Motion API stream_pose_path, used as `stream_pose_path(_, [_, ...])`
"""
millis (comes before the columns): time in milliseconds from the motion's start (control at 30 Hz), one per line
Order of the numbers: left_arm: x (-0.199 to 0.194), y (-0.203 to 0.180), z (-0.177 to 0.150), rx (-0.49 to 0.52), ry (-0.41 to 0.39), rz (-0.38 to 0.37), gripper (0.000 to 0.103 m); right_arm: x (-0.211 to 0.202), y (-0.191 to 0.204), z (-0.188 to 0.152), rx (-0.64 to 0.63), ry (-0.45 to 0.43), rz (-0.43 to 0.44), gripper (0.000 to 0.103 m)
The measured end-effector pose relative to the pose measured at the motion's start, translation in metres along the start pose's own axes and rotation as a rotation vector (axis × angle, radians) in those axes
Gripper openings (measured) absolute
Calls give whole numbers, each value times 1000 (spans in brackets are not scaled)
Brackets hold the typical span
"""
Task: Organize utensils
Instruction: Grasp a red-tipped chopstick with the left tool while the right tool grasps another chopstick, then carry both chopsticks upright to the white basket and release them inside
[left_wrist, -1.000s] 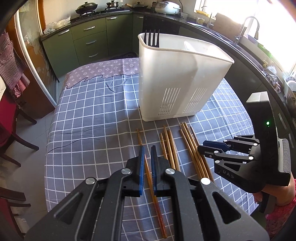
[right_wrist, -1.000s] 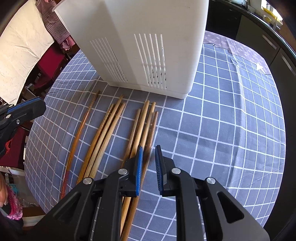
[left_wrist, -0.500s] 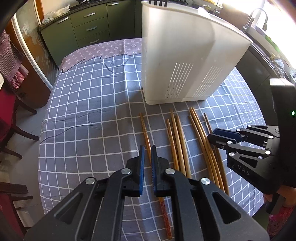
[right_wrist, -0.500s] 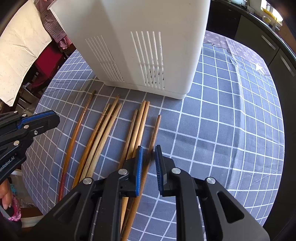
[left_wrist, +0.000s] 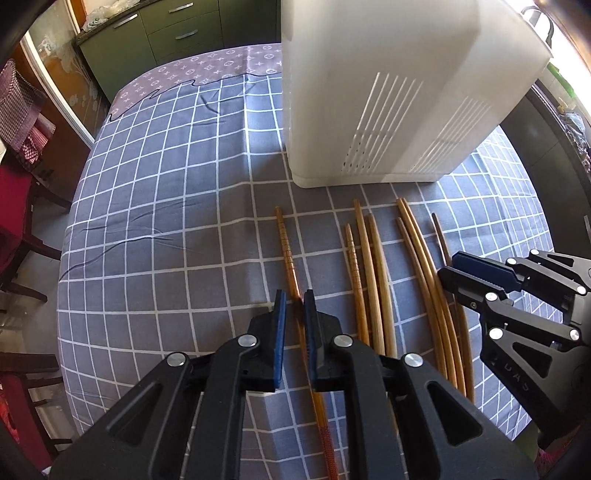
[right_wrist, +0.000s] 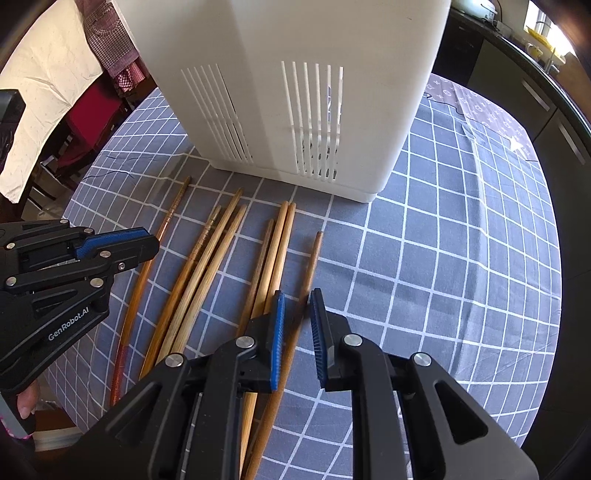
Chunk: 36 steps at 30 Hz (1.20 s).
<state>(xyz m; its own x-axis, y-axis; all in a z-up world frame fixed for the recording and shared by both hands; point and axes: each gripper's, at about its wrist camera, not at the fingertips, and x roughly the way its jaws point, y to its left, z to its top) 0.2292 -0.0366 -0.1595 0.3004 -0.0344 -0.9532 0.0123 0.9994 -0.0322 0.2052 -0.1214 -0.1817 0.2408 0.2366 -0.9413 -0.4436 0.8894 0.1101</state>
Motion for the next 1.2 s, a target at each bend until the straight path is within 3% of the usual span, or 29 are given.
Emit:
stream_pose_path(200, [4, -3, 4, 9, 2, 24, 17, 0, 3, 1, -13, -10, -17, 15])
stream_pose_path(300, [6, -6, 6, 18, 9, 25, 16, 2, 2, 0, -11, -22, -19, 9])
stream_pose_path(400, [6, -13, 6, 34, 14, 16, 8, 2, -5, 1, 7, -20, 2, 7])
stream_pose_path(633, [1, -20, 8, 38, 2, 21, 6, -7, -16, 2, 32, -48, 21, 6])
stream_pose_path(1200, [-131, -4, -5, 46, -340, -19, 6, -150, -44, -19, 76, -380, 59, 6])
